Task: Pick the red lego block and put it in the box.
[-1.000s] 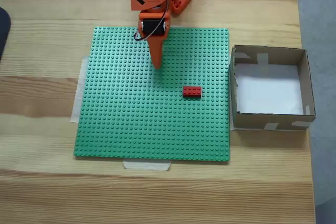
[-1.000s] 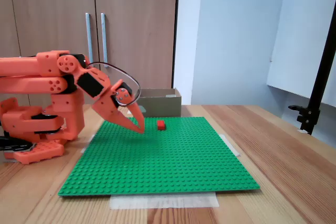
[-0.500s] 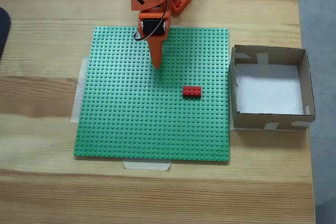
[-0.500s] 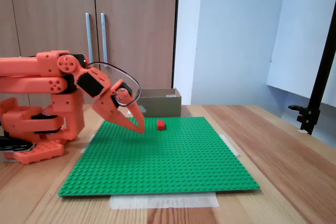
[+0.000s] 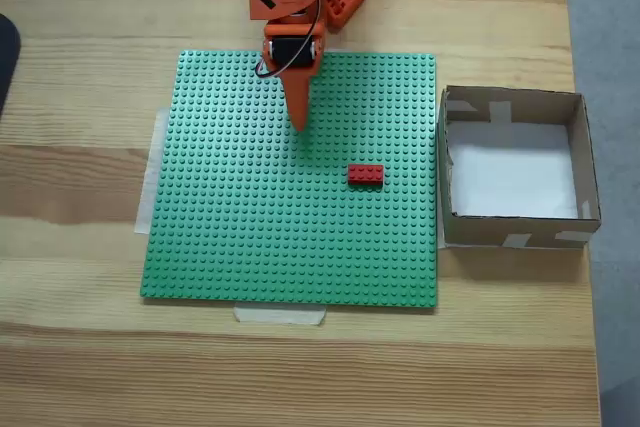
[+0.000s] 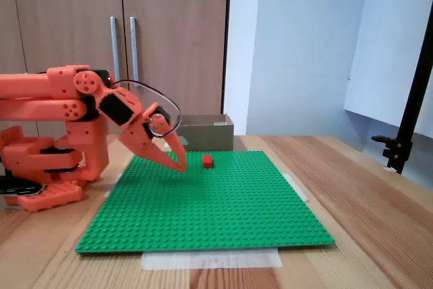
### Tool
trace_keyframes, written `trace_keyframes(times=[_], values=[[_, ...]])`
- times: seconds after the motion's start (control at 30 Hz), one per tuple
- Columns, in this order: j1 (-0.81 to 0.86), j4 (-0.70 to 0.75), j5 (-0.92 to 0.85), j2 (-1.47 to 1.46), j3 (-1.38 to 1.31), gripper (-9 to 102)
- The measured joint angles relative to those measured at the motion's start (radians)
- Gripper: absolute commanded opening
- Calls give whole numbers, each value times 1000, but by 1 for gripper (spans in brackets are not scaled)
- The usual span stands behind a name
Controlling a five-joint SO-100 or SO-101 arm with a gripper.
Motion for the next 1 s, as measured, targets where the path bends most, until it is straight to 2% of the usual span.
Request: trace_keyframes(times=[0.77, 1.0], values=[[-40, 2, -58, 0, 0, -1], [-23, 63, -44, -12, -48, -1]])
